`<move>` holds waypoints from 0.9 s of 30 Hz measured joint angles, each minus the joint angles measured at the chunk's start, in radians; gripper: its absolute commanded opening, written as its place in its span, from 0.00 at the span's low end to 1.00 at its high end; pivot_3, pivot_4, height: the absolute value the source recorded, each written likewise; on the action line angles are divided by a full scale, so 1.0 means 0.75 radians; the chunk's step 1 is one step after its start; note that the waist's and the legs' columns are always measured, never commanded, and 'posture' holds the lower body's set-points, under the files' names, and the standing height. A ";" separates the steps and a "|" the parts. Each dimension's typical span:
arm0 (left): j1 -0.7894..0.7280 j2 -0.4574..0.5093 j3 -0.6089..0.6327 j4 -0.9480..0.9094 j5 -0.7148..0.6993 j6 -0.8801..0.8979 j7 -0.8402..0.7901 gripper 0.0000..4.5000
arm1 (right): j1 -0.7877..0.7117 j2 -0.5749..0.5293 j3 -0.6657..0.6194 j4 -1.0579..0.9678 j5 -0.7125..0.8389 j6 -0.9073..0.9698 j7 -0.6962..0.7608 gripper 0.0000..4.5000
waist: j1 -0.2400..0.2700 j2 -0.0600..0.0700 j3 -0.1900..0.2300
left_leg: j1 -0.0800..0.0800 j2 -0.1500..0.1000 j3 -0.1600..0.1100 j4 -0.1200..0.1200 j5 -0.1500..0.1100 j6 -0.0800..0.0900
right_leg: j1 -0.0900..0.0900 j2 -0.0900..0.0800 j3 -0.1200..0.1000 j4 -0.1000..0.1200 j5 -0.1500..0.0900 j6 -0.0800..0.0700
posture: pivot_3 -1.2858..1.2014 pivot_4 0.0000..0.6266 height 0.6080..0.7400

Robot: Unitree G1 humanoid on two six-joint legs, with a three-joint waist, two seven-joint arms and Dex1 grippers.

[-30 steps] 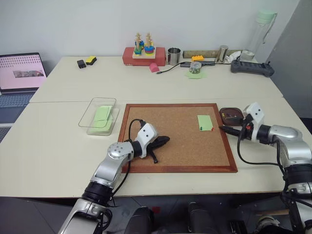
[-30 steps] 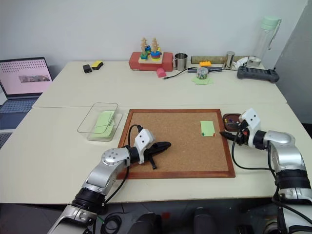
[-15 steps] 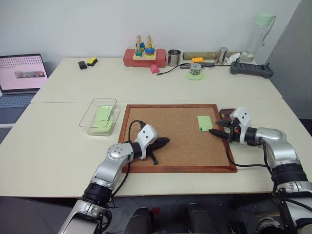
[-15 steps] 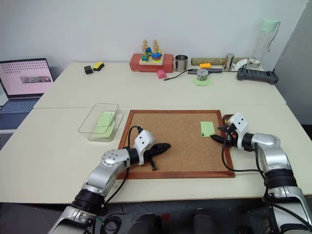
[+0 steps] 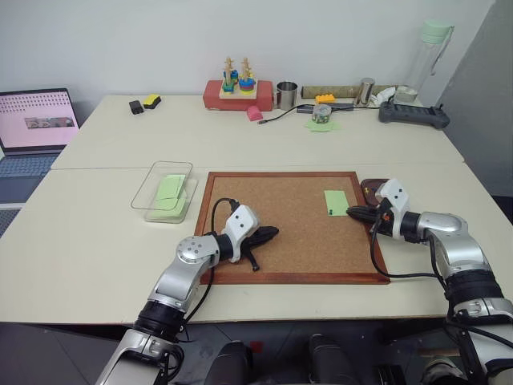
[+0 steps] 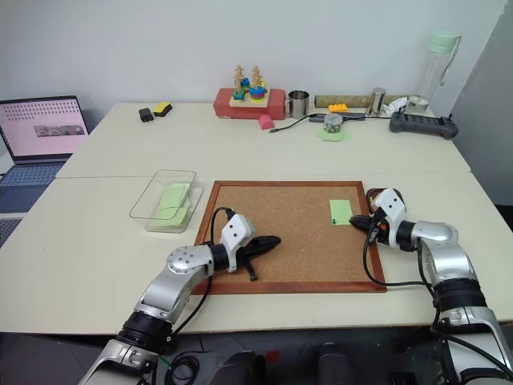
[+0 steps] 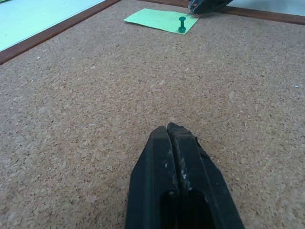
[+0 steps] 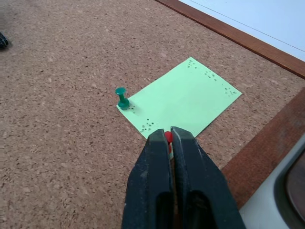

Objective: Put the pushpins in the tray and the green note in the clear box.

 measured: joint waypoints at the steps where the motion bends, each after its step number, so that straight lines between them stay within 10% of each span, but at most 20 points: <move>1: 0.000 0.000 0.000 0.000 0.000 0.000 0.000 0.00 | 0.000 0.000 -0.001 -0.002 0.002 0.002 0.001 0.02 | 0.000 0.000 0.000 | 0.000 0.000 0.000 0.000 0.000 0.000 | 0.000 0.000 0.000 0.000 0.000 0.000 | 0.52 0.24 1.00; 27: -0.003 0.000 -0.017 0.010 0.000 -0.005 -0.006 0.00 | -0.023 -0.028 -0.229 -0.005 0.098 0.286 -0.329 0.11 | 0.006 0.000 0.000 | -0.003 0.000 -0.002 -0.003 0.000 0.000 | 0.002 0.000 -0.002 -0.009 0.000 0.000 | 0.52 0.24 1.00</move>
